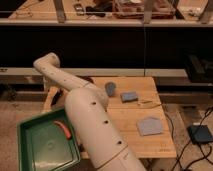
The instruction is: Place brush in paper cup
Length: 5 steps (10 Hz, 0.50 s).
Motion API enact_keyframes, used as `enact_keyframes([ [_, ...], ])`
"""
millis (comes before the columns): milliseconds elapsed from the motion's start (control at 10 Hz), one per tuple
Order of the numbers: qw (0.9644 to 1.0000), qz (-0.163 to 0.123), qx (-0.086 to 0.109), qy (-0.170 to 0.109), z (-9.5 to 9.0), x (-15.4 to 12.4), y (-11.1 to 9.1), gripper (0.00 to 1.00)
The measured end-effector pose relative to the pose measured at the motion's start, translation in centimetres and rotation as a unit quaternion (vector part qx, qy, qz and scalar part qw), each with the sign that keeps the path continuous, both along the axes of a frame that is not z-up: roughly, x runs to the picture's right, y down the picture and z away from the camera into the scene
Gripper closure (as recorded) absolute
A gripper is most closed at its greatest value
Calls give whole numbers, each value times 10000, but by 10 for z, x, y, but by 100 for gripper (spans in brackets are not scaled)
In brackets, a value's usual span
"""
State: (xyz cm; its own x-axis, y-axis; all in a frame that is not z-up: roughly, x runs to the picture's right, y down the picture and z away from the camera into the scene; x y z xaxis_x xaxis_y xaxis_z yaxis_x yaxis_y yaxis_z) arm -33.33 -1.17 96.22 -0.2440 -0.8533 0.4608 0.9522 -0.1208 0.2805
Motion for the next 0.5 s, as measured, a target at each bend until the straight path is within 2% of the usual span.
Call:
enact_keyframes([
  [500, 9997, 139, -106, 194, 16, 6, 11, 35],
])
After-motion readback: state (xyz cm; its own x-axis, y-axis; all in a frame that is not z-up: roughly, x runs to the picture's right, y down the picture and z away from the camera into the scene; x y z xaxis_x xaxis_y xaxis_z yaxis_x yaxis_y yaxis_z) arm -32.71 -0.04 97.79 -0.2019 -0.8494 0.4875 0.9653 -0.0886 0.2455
